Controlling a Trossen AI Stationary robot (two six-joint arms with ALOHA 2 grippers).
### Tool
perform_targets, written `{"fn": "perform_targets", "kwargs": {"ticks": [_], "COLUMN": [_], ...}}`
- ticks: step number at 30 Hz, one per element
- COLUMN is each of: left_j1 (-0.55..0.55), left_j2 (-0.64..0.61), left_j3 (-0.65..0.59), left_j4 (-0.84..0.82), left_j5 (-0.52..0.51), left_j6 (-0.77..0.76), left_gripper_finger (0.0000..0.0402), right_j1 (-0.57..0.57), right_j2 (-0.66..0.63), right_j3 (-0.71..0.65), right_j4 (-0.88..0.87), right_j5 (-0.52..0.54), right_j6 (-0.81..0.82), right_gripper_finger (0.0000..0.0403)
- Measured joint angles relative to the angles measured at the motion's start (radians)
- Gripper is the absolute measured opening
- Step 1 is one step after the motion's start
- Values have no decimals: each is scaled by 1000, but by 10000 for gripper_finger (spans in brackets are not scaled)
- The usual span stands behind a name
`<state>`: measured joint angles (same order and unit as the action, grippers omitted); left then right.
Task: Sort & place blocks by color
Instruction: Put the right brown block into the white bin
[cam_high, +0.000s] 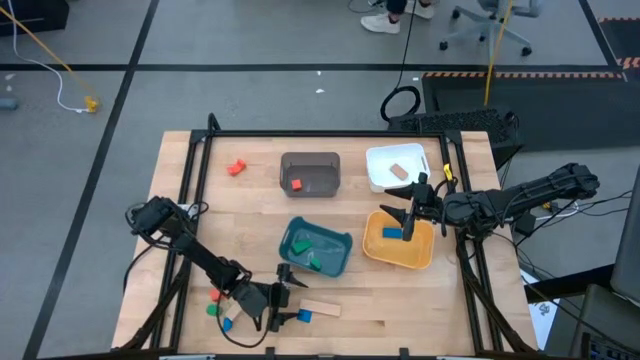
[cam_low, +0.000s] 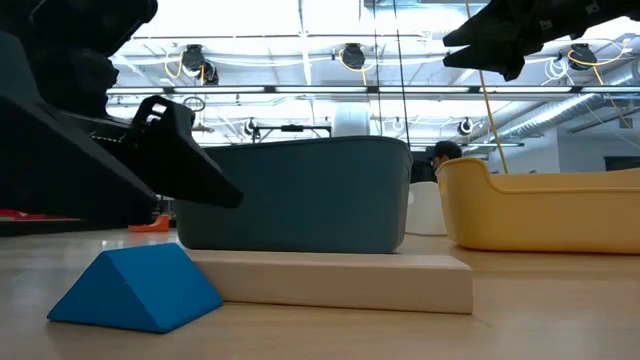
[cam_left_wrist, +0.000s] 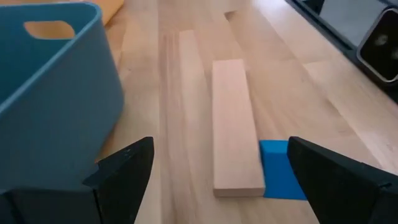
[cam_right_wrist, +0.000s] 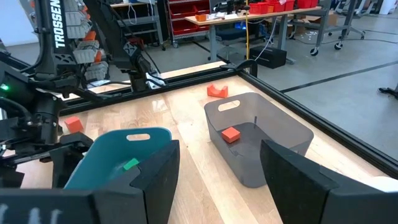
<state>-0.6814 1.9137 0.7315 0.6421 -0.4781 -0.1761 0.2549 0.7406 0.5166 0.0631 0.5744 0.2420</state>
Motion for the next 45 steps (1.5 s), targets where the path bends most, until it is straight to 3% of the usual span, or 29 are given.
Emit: {"fn": "perform_targets", "kwargs": {"ticks": [25, 33, 45], "left_j1": [19, -3, 54], "left_j2": [0, 0, 0], "left_j3": [0, 0, 0], "left_j4": [-44, -37, -35], "left_j5": [-11, 41, -35], "left_j6": [-11, -62, -23], "left_gripper_finger": [367, 367, 367], "right_j1": [0, 0, 0], "right_j2": [0, 0, 0], "right_j3": [0, 0, 0], "right_j4": [0, 0, 0], "right_j5": [0, 0, 0], "right_j6": [0, 0, 0], "right_gripper_finger": [215, 215, 215]}}
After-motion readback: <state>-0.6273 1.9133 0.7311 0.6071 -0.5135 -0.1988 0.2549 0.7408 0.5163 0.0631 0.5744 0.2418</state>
